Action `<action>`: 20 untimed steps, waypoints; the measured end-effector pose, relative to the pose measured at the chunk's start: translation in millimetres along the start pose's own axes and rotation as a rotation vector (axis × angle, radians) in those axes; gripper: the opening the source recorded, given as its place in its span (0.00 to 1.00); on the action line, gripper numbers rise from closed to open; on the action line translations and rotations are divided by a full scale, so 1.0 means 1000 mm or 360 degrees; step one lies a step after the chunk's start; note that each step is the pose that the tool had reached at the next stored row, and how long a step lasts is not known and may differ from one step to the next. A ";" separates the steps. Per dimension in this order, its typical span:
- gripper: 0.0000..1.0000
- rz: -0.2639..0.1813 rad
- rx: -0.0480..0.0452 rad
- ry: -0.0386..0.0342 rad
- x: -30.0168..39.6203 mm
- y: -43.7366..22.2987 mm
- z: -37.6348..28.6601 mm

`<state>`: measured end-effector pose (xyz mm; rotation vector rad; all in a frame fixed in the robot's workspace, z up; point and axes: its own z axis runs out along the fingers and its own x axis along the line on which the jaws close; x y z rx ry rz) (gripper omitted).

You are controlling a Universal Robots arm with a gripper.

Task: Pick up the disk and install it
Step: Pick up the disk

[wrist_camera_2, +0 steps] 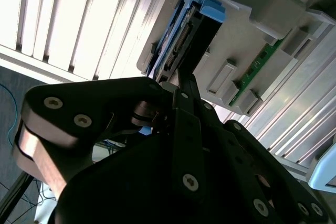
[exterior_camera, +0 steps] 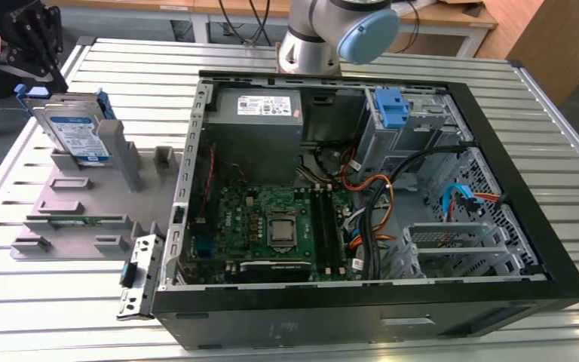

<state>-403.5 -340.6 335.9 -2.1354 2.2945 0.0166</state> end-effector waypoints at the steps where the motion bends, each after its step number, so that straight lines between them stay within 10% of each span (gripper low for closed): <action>1: 0.11 0.0000 0.0000 0.0000 0.0000 0.0000 0.0000; 12: 0.53 0.0000 0.0000 0.0000 0.0000 0.0000 -0.0003; 20: 0.53 0.0000 0.0000 0.0000 0.0001 0.0000 0.0046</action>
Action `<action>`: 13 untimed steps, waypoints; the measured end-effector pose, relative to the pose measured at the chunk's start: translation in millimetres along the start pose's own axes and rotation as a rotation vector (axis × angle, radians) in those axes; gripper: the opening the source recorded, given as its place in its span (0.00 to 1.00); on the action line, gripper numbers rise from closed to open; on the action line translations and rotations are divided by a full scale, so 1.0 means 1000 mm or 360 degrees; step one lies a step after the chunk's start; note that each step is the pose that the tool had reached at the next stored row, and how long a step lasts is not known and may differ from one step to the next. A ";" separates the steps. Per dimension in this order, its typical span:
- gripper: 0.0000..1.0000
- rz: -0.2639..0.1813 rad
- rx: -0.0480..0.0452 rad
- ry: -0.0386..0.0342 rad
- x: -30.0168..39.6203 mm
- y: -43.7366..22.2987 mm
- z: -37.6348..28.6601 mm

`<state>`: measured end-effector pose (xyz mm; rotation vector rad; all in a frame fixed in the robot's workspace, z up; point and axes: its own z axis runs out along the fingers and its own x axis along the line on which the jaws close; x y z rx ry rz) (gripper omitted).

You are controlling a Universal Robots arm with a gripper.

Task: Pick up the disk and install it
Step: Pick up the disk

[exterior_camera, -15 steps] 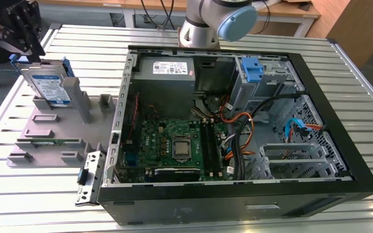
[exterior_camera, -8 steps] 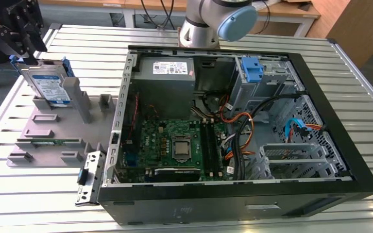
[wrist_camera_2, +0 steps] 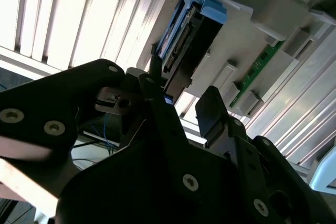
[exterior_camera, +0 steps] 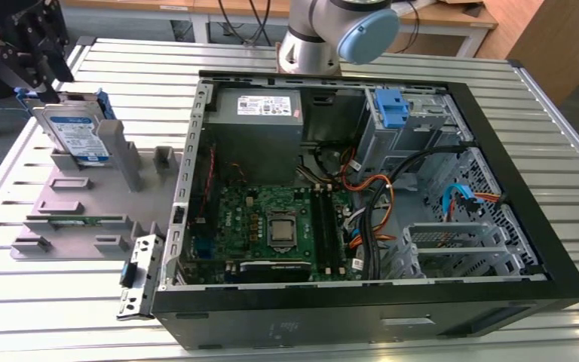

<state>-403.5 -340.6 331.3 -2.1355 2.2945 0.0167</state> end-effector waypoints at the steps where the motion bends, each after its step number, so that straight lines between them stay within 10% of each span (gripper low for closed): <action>1: 0.53 0.0000 0.0000 0.0000 0.0000 0.0000 0.0016; 13: 0.53 -0.0001 0.0000 0.0000 0.0002 -0.0001 0.0197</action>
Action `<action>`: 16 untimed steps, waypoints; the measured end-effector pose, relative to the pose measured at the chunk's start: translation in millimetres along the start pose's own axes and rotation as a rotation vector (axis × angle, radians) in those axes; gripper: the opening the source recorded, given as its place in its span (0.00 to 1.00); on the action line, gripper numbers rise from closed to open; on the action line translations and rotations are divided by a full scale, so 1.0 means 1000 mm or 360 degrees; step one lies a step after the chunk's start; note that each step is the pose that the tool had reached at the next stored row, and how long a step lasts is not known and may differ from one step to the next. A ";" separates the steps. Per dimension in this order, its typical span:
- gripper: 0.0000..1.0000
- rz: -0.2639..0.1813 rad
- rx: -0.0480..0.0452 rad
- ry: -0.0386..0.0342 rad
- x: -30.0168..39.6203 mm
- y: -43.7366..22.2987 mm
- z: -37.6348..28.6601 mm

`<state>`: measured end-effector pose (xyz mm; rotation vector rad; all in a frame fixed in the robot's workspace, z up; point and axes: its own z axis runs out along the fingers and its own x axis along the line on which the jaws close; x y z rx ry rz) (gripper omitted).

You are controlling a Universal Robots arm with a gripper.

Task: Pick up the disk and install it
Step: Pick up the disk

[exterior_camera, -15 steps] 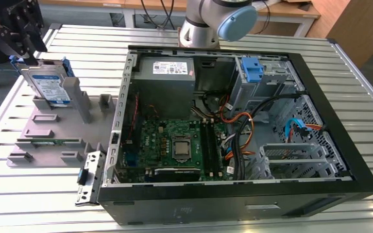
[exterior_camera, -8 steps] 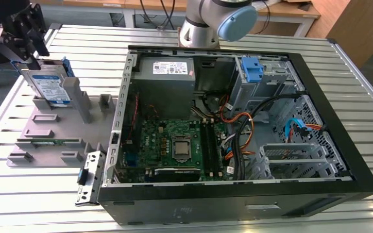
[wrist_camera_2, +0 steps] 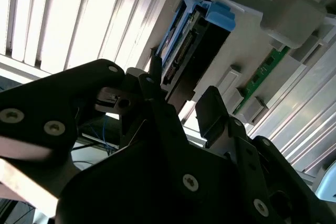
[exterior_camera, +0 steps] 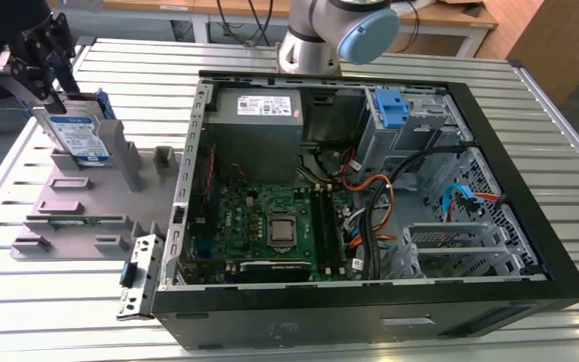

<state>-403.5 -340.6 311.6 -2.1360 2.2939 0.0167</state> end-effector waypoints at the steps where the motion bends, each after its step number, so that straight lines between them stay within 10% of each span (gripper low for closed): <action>1: 0.53 0.0000 0.0000 0.0000 0.0000 0.0000 0.0018; 7: 0.53 -0.0002 0.0000 -0.0001 0.0001 0.0000 0.0111; 12: 0.53 -0.0007 0.0001 -0.0042 0.0001 0.0000 0.0124; 16: 0.53 -0.0007 0.0001 -0.0043 0.0001 0.0000 0.0124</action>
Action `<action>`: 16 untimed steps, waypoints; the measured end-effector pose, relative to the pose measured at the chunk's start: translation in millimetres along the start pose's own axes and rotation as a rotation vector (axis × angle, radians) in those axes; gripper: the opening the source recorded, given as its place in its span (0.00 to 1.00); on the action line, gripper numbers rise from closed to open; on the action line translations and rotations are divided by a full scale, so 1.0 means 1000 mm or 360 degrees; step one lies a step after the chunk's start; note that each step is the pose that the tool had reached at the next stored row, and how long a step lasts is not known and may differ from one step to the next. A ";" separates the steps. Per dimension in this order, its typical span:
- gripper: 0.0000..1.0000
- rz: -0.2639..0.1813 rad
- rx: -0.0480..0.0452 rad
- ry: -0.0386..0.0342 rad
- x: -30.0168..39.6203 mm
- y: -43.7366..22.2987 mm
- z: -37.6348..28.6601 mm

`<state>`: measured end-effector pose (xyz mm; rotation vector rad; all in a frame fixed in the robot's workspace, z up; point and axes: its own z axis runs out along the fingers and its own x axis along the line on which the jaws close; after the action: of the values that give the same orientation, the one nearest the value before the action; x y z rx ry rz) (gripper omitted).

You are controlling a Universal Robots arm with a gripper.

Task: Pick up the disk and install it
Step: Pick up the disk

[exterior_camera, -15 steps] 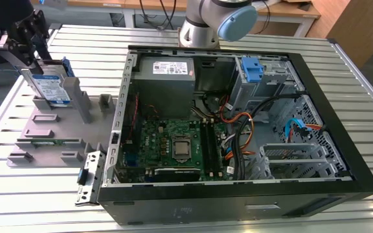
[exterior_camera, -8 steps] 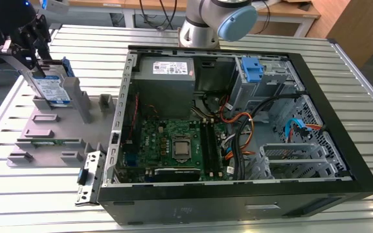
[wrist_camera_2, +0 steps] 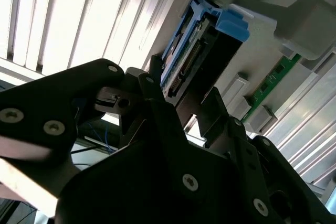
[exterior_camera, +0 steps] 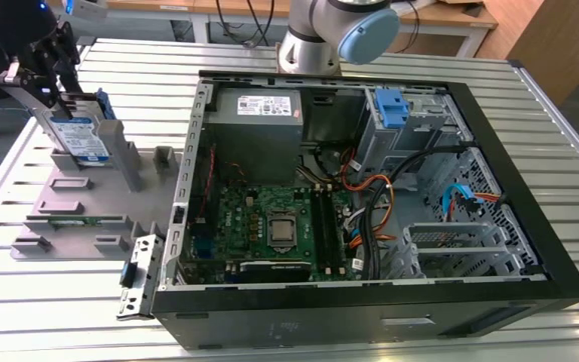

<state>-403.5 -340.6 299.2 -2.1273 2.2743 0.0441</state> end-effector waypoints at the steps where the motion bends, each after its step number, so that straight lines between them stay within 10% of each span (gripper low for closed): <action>1: 0.53 0.0000 0.0000 0.0000 0.0000 0.0000 0.0000; 16: 0.53 -0.0151 -0.0008 0.0005 0.0000 0.0000 0.0008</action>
<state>-403.5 -340.6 298.4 -2.2359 2.1737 0.0443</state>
